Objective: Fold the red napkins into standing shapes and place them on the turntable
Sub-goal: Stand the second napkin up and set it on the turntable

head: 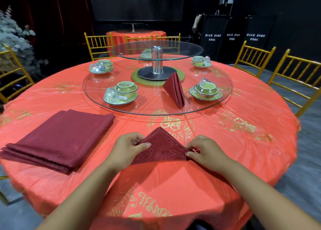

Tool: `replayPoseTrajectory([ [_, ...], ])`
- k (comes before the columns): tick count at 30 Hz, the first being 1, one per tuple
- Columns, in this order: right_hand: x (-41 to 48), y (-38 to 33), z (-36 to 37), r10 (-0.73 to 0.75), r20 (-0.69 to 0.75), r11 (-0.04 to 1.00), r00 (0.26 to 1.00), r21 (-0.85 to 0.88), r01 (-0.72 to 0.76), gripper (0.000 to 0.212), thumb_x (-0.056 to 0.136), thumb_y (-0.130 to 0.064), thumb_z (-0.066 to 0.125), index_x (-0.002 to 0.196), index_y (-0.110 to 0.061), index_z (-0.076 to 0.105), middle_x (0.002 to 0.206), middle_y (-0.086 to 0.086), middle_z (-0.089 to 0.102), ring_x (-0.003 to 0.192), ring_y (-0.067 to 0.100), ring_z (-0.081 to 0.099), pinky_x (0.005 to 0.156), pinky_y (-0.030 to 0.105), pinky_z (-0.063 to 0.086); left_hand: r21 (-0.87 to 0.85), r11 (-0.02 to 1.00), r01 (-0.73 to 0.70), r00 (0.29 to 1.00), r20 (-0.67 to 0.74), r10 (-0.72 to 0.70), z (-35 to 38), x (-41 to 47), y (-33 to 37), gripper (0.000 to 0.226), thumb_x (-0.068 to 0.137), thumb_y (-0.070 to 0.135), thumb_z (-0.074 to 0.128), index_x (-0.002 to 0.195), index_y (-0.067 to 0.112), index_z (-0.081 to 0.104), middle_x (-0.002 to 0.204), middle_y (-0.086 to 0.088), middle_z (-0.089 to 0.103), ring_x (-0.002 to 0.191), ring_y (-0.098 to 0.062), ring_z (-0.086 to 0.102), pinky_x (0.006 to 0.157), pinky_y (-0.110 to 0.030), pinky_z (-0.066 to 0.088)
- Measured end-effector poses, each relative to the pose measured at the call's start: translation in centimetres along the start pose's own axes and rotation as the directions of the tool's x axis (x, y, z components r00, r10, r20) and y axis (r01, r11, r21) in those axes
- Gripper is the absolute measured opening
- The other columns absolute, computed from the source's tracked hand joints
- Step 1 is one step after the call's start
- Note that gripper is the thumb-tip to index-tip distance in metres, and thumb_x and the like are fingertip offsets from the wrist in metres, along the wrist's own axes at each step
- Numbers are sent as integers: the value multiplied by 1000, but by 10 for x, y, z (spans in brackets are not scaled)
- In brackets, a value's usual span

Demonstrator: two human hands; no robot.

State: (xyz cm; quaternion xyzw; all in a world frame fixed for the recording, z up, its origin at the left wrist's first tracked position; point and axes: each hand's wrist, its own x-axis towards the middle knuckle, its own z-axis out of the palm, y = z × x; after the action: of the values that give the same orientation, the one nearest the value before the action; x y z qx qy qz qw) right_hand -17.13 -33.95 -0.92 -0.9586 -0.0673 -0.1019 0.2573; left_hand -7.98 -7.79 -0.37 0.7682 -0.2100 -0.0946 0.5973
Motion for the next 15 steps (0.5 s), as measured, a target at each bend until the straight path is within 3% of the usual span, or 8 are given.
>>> replayPoseTrajectory([
  [5,-4,4,4,-33,-27,998,999,-50,32,16,80,-24,72,95,-29,73,81,-18,63,90,10,50,77,27,42,-21,1000,11,1000,1,-11,-1,1,-1,7,81,7,73,78,9,68,72,-7,68,65,-14,59,63,-30,46],
  [10,-12,7,6,-86,-49,994,995,-66,83,17,77,-31,72,93,-26,70,79,-10,64,83,15,53,78,36,46,-38,999,-1,1000,-9,1,-4,3,-4,8,81,6,73,77,11,68,69,-2,68,62,-11,59,60,-23,47],
  [15,-19,7,7,-131,-115,990,985,-59,125,21,77,-14,74,93,-28,74,75,-12,67,76,18,56,70,31,45,-51,999,-6,1000,-12,6,-12,4,-8,15,80,7,74,72,19,70,69,-1,69,62,-10,60,59,-19,47],
])
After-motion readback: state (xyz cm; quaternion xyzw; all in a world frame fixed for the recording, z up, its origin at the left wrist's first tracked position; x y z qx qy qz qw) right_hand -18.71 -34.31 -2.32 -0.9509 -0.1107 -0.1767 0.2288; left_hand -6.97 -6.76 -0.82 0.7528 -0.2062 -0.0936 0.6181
